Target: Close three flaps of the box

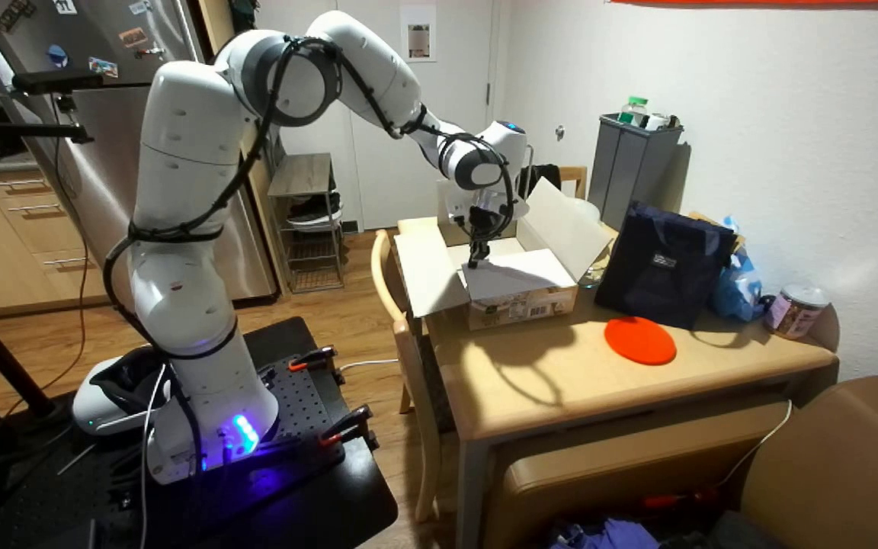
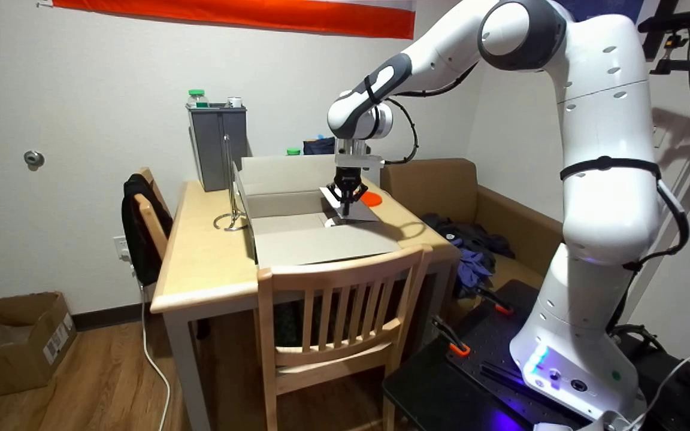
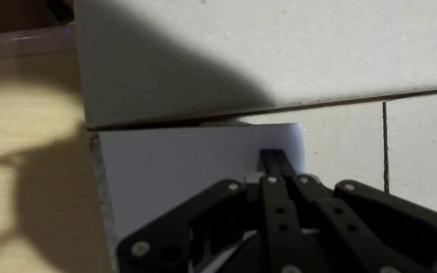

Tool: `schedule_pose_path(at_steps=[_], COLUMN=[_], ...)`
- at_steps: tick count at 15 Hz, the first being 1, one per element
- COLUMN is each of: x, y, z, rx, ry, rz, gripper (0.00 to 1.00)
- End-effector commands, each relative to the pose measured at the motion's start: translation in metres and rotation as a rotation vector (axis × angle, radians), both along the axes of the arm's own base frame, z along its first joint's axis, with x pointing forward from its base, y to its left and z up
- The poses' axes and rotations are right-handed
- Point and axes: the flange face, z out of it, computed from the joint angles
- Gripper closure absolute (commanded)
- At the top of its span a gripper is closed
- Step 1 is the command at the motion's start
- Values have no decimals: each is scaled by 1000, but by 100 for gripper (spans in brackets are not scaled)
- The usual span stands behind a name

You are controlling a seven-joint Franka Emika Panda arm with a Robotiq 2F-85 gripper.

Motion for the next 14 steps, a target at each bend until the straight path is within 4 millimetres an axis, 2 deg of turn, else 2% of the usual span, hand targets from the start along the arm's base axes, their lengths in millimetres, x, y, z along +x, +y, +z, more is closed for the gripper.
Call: schedule_pose_path(at_steps=[1, 14], x=[-8, -21], y=[15, 73], z=[19, 64], rx=[-23, -61], ry=[-2, -45], rz=[31, 172], gripper=[100, 100])
